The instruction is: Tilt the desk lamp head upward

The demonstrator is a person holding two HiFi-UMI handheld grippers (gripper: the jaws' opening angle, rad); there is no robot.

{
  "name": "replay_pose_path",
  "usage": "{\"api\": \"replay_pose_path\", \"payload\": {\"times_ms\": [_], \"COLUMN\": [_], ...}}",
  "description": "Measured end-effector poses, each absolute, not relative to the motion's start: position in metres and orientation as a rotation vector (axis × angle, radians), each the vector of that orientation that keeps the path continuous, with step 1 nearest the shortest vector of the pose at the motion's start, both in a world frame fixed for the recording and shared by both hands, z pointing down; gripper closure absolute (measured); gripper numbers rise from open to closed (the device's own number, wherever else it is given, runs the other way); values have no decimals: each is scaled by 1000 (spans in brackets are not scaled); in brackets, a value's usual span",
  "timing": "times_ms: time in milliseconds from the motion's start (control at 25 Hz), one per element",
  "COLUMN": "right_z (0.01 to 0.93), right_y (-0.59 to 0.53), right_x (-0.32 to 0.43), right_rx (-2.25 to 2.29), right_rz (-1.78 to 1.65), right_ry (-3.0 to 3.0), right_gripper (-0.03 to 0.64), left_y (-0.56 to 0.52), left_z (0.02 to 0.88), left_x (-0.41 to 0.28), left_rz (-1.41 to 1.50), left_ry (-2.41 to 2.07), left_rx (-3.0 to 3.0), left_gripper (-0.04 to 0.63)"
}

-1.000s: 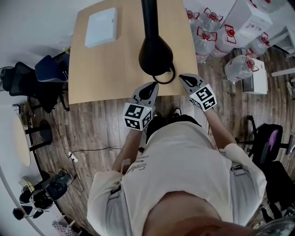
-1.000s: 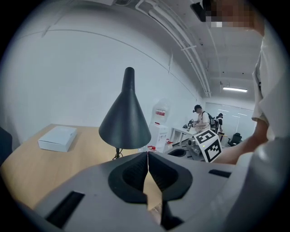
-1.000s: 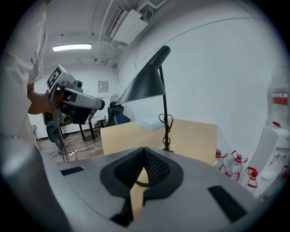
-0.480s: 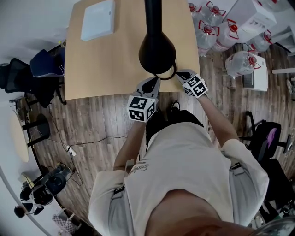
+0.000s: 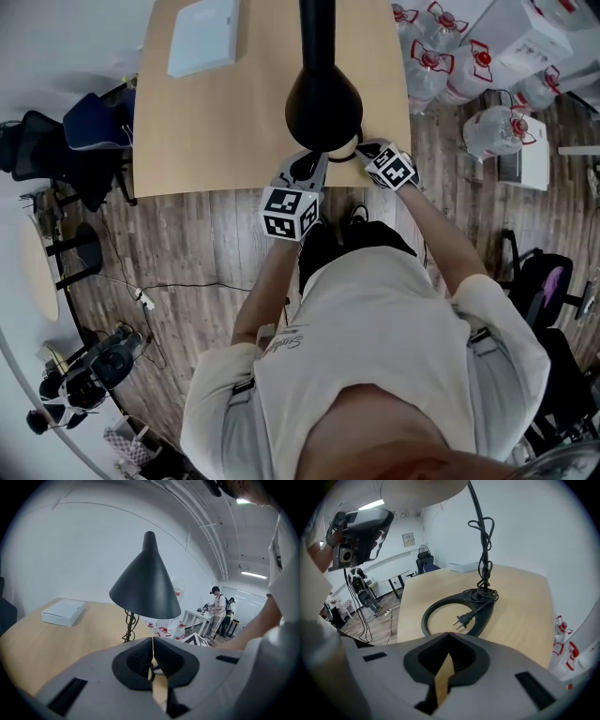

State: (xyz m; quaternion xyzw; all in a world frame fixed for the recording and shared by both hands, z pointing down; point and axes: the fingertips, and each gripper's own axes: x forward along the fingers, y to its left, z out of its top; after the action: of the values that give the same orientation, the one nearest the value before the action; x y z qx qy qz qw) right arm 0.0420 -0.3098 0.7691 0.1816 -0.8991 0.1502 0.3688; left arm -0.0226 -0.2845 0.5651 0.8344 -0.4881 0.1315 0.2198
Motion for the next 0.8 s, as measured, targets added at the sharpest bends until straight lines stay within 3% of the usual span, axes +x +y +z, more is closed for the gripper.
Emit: {"api": "replay_pose_path", "payload": {"times_ms": [800], "right_z": [774], "right_y": [-312], "right_x": [37], "right_rx": [454], "right_rz": [413], "right_ry": [-2307], "right_gripper": [621], "left_y": [-286], "left_z": [532], "left_x": [-17], "left_rz": [245], "left_ry": [-1405], "left_rx": [2440], "left_gripper": [578]}}
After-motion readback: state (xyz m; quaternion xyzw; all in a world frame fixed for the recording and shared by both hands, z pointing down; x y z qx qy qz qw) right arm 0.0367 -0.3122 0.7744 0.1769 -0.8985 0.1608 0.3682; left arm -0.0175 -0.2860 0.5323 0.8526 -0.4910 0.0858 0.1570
